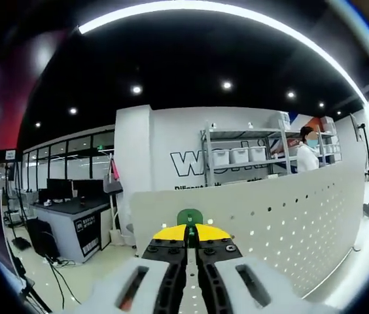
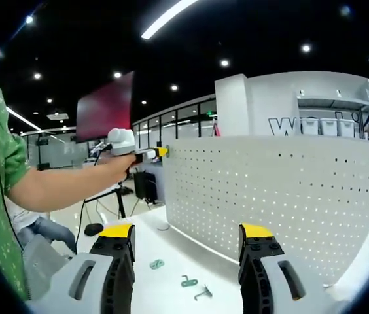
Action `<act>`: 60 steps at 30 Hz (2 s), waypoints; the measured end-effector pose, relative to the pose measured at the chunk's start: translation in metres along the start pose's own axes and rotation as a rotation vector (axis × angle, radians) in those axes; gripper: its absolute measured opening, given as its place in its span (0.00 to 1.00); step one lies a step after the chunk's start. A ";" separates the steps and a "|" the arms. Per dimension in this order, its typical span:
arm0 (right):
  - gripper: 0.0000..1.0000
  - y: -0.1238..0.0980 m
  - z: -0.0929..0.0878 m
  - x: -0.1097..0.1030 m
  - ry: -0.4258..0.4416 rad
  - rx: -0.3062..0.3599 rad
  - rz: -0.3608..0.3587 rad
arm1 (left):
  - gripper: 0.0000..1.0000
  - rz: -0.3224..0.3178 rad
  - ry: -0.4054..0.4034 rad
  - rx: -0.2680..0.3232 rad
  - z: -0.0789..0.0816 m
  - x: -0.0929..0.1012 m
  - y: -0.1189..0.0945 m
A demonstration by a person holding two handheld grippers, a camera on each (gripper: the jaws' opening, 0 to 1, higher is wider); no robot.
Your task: Insert the hook assembly into the mounting plate slot until the hook locks in place.
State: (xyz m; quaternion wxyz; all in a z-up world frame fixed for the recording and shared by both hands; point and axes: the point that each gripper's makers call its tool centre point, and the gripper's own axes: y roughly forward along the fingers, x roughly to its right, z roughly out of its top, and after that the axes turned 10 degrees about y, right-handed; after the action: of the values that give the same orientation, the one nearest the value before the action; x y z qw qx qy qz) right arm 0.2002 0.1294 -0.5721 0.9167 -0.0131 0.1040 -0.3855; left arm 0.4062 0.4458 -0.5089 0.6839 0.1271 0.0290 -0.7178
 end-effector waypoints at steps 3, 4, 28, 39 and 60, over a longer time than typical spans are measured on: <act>0.65 0.000 0.001 0.001 0.000 0.001 -0.002 | 0.03 0.002 -0.010 0.004 -0.001 0.000 0.003; 0.65 0.000 0.001 0.001 -0.001 0.000 -0.002 | 0.03 0.001 -0.013 0.007 -0.001 0.000 0.003; 0.64 0.000 -0.002 0.000 0.004 -0.006 0.000 | 0.03 0.006 -0.018 0.012 -0.005 0.000 0.008; 0.64 -0.001 -0.001 0.002 0.006 -0.004 -0.004 | 0.03 0.000 -0.026 0.024 -0.008 0.002 0.008; 0.63 0.001 -0.004 0.004 0.013 -0.007 -0.005 | 0.03 -0.007 0.005 0.004 -0.019 0.002 0.014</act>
State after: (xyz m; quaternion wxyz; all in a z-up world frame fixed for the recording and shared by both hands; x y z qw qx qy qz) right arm 0.2026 0.1273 -0.5772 0.9150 -0.0141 0.1115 -0.3876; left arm 0.4230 0.4472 -0.5256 0.6810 0.1301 0.0300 -0.7200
